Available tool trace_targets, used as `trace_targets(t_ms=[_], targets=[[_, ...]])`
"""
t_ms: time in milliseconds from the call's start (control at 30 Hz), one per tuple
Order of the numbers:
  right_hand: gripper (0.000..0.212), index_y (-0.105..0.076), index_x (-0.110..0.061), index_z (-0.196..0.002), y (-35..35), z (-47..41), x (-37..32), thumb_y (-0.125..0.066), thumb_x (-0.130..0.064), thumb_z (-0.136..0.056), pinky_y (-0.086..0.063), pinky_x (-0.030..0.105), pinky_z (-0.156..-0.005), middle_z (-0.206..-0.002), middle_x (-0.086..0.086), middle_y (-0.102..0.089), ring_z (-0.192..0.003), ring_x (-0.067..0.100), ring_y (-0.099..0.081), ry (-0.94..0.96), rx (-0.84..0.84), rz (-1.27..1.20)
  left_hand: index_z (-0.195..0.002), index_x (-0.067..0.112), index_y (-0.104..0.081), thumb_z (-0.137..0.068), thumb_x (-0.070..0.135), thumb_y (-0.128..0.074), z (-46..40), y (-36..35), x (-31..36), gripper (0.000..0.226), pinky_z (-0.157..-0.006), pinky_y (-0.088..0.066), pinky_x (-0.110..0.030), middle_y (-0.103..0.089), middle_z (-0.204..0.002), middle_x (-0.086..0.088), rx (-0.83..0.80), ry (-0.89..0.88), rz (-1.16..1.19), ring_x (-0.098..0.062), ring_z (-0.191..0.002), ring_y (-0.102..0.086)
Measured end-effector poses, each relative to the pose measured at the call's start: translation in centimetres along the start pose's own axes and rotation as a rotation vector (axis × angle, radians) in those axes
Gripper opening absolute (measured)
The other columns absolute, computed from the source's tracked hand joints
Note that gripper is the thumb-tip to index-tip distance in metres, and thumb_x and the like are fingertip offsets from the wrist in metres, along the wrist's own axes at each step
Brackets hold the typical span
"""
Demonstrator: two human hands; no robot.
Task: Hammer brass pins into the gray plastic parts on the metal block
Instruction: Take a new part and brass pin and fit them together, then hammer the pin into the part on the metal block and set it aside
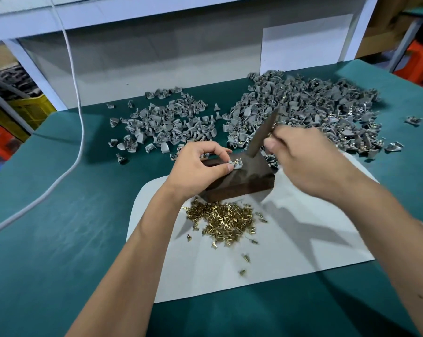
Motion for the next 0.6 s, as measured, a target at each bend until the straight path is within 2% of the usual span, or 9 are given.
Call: trace_targets(t_ms=[67, 200, 233, 367, 433, 500, 533, 600], targets=[[0.032, -0.05, -0.022, -0.083, -0.9, -0.1, -1.1, -0.04, -0.04, -0.107, -0.045, 0.041, -0.065, -0.076, 0.003, -0.059, -0.073, 0.032, -0.058, 0.018, -0.043, 0.114, -0.078, 0.012, -0.075, -0.081, 0.007, -0.083, 0.0, 0.0, 0.1, 0.01, -0.102, -0.055, -0.043, -0.077, -0.106, 0.003, 0.002, -0.002, -0.006, -0.009, -0.11, -0.069], [0.03, -0.053, -0.021, -0.092, 1.1, -0.2, -2.2, -0.037, -0.042, -0.106, -0.047, 0.041, -0.061, -0.072, 0.005, -0.059, -0.066, 0.033, -0.056, 0.048, 0.183, 0.014, -0.077, 0.015, -0.077, -0.08, 0.009, -0.085, -0.2, 0.1, 0.2, 0.01, -0.098, -0.056, -0.035, -0.077, -0.104, 0.003, 0.009, -0.004, -0.017, -0.007, -0.106, -0.07], [0.029, -0.051, -0.022, -0.092, 0.9, -0.3, -2.6, -0.036, -0.043, -0.106, -0.047, 0.041, -0.061, -0.071, 0.006, -0.058, -0.064, 0.033, -0.055, 0.047, 0.187, 0.031, -0.076, 0.016, -0.078, -0.08, 0.009, -0.085, -0.2, 0.2, 0.2, 0.011, -0.097, -0.056, -0.033, -0.077, -0.104, 0.003, 0.013, -0.002, -0.018, -0.007, -0.106, -0.071], [0.03, -0.051, -0.024, -0.091, -1.8, -1.0, -3.2, -0.035, -0.044, -0.107, -0.05, 0.042, -0.068, -0.077, 0.005, -0.057, -0.074, 0.034, -0.056, 0.001, -0.042, 0.214, -0.074, 0.019, -0.076, -0.079, 0.002, -0.083, 0.0, 0.3, 0.2, 0.019, -0.088, -0.055, -0.018, -0.077, -0.1, 0.005, 0.011, 0.0, 0.002, -0.003, -0.098, -0.072], [0.031, -0.056, -0.026, -0.096, -0.6, -1.4, -3.6, -0.035, -0.047, -0.105, -0.05, 0.041, -0.066, -0.075, 0.002, -0.055, -0.071, 0.033, -0.056, 0.038, 0.012, 0.224, -0.074, 0.021, -0.077, -0.078, 0.007, -0.085, -0.1, 0.4, 0.2, 0.017, -0.09, -0.054, -0.019, -0.075, -0.096, 0.009, 0.014, -0.005, -0.023, -0.003, -0.097, -0.071], [0.032, -0.056, -0.027, -0.101, 1.0, -1.1, -4.1, -0.033, -0.048, -0.104, -0.048, 0.039, -0.06, -0.068, 0.0, -0.052, -0.064, 0.032, -0.055, 0.07, 0.148, 0.163, -0.075, 0.018, -0.078, -0.078, 0.01, -0.086, -0.3, 0.3, 0.1, 0.012, -0.095, -0.054, -0.025, -0.076, -0.099, 0.007, 0.01, -0.001, -0.027, -0.004, -0.102, -0.07], [0.03, -0.055, -0.026, -0.102, 1.1, -0.9, -4.2, -0.033, -0.047, -0.105, -0.048, 0.039, -0.059, -0.066, 0.0, -0.051, -0.062, 0.031, -0.055, 0.068, 0.163, 0.158, -0.077, 0.016, -0.079, -0.078, 0.009, -0.086, -0.3, 0.3, 0.1, 0.011, -0.096, -0.054, -0.027, -0.077, -0.102, 0.004, 0.009, 0.002, -0.018, -0.006, -0.103, -0.071], [0.027, -0.052, -0.024, -0.099, -0.7, -0.7, -4.2, -0.034, -0.042, -0.108, -0.049, 0.04, -0.063, -0.067, 0.001, -0.05, -0.066, 0.032, -0.055, 0.04, 0.039, 0.233, -0.076, 0.015, -0.079, -0.078, 0.005, -0.085, -0.2, 0.4, 0.2, 0.012, -0.094, -0.056, -0.026, -0.077, -0.103, 0.002, 0.019, 0.01, 0.01, -0.007, -0.102, -0.072]])
Point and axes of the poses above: each hand's wrist, its own z-axis away from the middle knuckle, its own y-axis out of the back of the hand, x = y × z, the point moved 9 cm from there along -z, towards the middle knuckle
